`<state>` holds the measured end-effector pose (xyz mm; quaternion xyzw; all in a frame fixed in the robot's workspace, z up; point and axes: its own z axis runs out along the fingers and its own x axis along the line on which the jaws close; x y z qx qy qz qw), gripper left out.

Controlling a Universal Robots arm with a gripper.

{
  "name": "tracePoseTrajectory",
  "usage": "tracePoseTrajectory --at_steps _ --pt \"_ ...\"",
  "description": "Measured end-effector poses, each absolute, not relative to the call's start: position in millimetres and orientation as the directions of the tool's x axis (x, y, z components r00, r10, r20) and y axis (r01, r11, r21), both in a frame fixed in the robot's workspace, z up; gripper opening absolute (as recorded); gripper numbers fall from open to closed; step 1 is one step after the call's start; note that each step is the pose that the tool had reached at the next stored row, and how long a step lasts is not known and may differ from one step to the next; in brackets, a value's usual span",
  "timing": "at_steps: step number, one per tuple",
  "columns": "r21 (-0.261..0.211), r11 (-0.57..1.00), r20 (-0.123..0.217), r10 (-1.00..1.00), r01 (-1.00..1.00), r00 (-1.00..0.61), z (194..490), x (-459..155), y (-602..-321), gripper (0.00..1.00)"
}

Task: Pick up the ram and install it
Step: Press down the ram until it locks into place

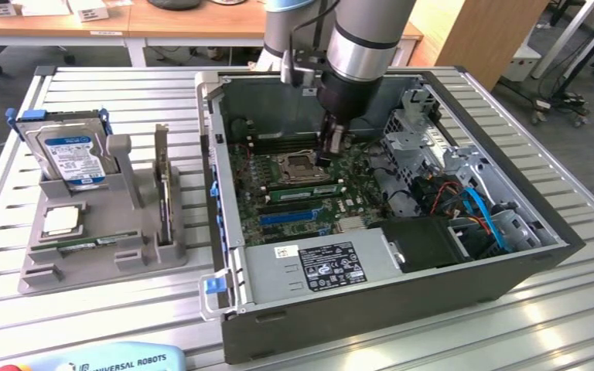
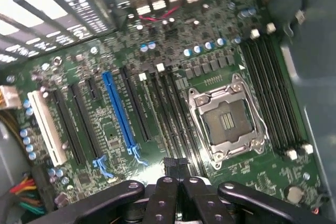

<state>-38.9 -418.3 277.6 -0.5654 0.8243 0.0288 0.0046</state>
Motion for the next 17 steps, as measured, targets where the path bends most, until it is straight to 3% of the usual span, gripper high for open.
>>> tracePoseTrajectory --at_steps 17 --pt "0.042 0.615 -0.04 -0.786 -0.787 -0.617 276.6 -38.9 -418.3 0.1"
